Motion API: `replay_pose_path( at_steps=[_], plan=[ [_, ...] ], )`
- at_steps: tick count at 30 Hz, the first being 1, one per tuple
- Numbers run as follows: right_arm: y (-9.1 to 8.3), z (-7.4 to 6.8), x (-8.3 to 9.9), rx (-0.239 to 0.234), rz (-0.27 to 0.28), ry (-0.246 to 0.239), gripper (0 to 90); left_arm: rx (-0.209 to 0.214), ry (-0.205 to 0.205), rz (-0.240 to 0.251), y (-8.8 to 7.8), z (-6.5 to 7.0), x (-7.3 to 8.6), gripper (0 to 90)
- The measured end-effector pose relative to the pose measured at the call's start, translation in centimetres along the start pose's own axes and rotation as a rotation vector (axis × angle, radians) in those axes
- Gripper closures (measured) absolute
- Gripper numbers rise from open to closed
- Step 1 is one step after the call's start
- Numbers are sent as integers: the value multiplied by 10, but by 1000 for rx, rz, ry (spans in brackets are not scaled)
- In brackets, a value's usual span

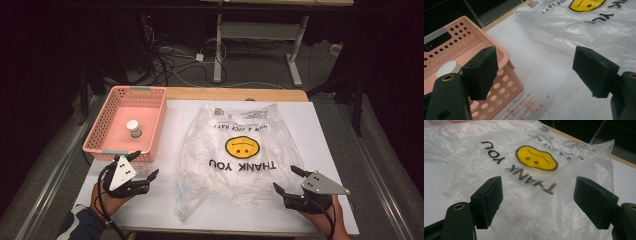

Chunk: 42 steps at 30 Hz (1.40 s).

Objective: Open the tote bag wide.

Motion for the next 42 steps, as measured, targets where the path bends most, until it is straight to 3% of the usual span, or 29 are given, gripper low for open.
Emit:
replay_pose_path(
  at_steps=[6,8,10,13,17,20,22,25,27,29,30,32,35,36,37,39,42],
  plan=[
    [-3,-1,2,-13,-2,-14,298,-15,7,-10,1,-4,2,201],
    [-4,1,0,-14,7,-11,353,-20,7,-12,-1,-4,3,201],
    [-5,2,-3,-21,12,-38,440,-16,8,-12,-4,-3,4,203],
    [-4,19,-11,-13,21,-47,529,-11,6,-9,-5,-3,4,207],
    [10,56,-27,12,10,-39,577,0,-4,-24,-5,-4,8,207],
    [41,90,-40,44,-36,-25,575,4,1,-45,-3,-2,13,207],
    [75,108,-44,45,-80,25,552,11,0,-47,-4,0,12,207],
    [119,121,-38,42,-199,69,543,17,-1,-40,-4,1,11,207],
    [146,129,-30,75,-284,68,510,30,2,-45,-3,3,12,212],
    [167,134,-26,79,-327,99,520,43,7,-48,-3,5,13,220],
    [167,134,-26,79,-327,99,520,43,7,-48,-3,5,13,220],
    [186,138,-23,98,-378,118,520,60,5,-49,-2,7,15,220],
    [201,144,-12,124,-463,120,599,74,7,-49,-2,9,15,221],
    [201,144,-12,124,-463,120,599,74,7,-49,-2,9,15,221],
    [207,144,-4,115,-512,121,667,86,13,-51,-2,10,15,221],
    [210,143,4,97,-550,123,735,97,17,-52,-3,12,15,222],
    [210,140,7,73,-550,155,852,109,22,-57,-2,14,16,232]
  ],
)
Point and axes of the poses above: each handheld gripper's, and its own axes: y roughly forward along the jaws, x roughly out of its underside, z roughly to its right, the point moved 10 cm from there along y, roughly forward along the jaws, and after that the axes turned 10 degrees about x, right-handed, at the moved point
